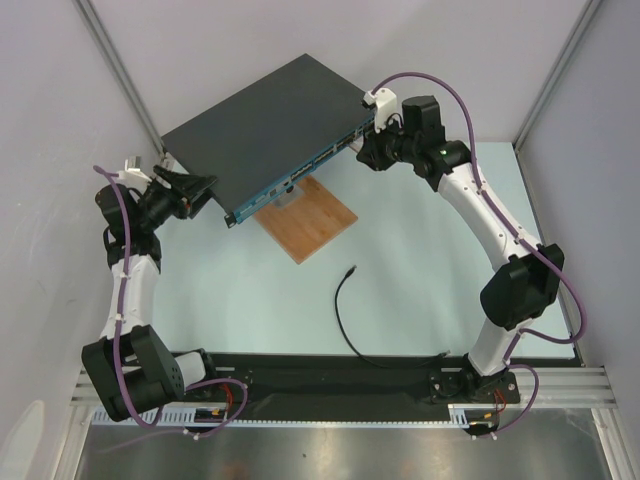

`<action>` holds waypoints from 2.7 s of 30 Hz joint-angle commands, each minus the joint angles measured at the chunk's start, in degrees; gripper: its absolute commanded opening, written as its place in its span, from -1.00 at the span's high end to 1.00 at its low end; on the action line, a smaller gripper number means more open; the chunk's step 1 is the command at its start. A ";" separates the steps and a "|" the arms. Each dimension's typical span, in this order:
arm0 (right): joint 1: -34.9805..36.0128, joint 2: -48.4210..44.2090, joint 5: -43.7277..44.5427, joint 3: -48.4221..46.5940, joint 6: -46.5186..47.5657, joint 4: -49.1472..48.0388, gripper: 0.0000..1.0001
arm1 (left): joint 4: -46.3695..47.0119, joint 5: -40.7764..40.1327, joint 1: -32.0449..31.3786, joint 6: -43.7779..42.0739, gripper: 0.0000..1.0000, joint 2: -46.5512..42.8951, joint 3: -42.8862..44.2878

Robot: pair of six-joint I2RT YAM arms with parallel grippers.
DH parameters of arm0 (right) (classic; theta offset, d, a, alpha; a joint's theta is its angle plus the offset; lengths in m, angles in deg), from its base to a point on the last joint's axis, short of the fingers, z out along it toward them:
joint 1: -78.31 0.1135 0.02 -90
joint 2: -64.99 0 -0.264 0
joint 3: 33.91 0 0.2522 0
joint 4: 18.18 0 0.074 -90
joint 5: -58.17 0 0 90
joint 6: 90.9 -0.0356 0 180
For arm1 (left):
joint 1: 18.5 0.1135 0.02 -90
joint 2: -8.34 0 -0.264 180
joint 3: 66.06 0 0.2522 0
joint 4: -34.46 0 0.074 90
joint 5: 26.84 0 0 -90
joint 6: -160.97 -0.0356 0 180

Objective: Insert the plug into the switch port

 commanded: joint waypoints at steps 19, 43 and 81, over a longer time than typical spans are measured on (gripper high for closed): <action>-0.41 -0.62 0.76 -1.86 0.20 -2.15 1.00 | 2.21 -2.20 -1.05 -2.14 0.99 0.88 2.53; 0.02 0.26 1.20 -2.12 0.82 -2.76 1.00 | 2.21 -2.20 -1.14 -2.14 0.99 1.14 2.80; -0.41 0.61 1.55 -5.19 0.11 -1.97 1.00 | 2.47 -2.02 -1.14 -1.96 0.99 1.76 2.89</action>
